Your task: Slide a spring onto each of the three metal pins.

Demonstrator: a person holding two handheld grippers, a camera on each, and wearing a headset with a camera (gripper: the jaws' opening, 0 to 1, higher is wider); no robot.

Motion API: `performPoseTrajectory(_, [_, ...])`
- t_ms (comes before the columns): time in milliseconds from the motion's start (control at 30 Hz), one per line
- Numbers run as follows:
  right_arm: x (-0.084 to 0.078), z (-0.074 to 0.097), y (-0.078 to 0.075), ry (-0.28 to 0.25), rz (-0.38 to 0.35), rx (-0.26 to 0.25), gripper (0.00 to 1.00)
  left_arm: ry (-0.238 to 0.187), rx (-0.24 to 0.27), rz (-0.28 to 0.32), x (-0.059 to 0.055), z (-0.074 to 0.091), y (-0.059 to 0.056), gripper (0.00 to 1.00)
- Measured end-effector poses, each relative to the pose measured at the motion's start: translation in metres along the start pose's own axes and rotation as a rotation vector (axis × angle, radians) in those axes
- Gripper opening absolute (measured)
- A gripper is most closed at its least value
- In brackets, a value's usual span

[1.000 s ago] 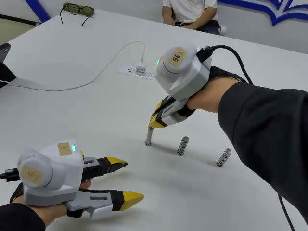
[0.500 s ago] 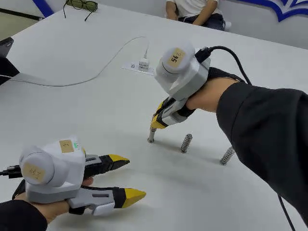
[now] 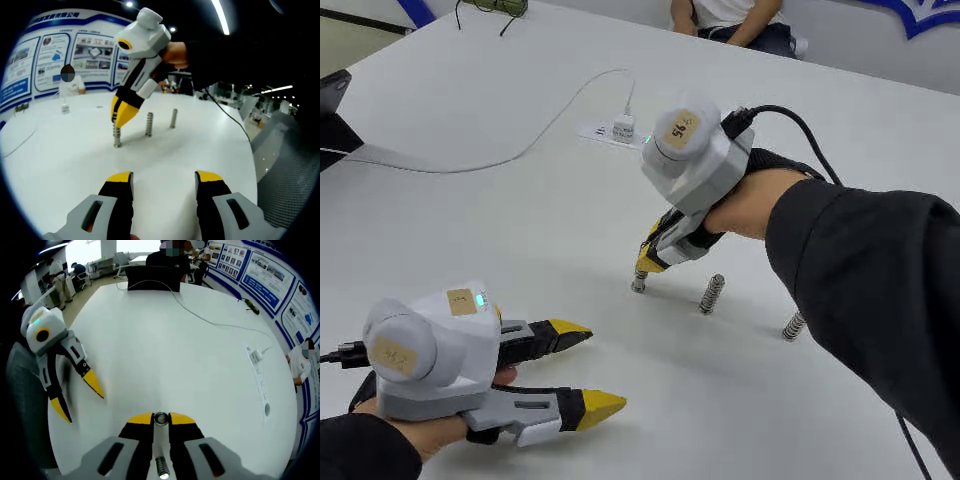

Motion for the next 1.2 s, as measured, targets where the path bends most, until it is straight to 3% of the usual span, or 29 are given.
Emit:
performPoseTrajectory(633, [-0.01,-0.013,0.001,0.008,-0.036,0.0,0.13,0.003,-0.002,0.006,-0.002,-0.001,-0.001,0.5])
performPoseTrajectory(1200, [-0.006,-0.018,0.008,0.0,-0.049,0.023,0.13,0.005,0.002,0.007,-0.001,-0.001,-0.002,0.5])
Point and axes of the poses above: the centre of the closed fingertips' face, and the gripper's own axes: z roughly backward along the fingers, y roughly to its left, x roughly out of its top, the point moved 3 cm from there along z, roughly backward along the fingers, and after that the axes turned 6 degrees about x, right-handed, at the moved point
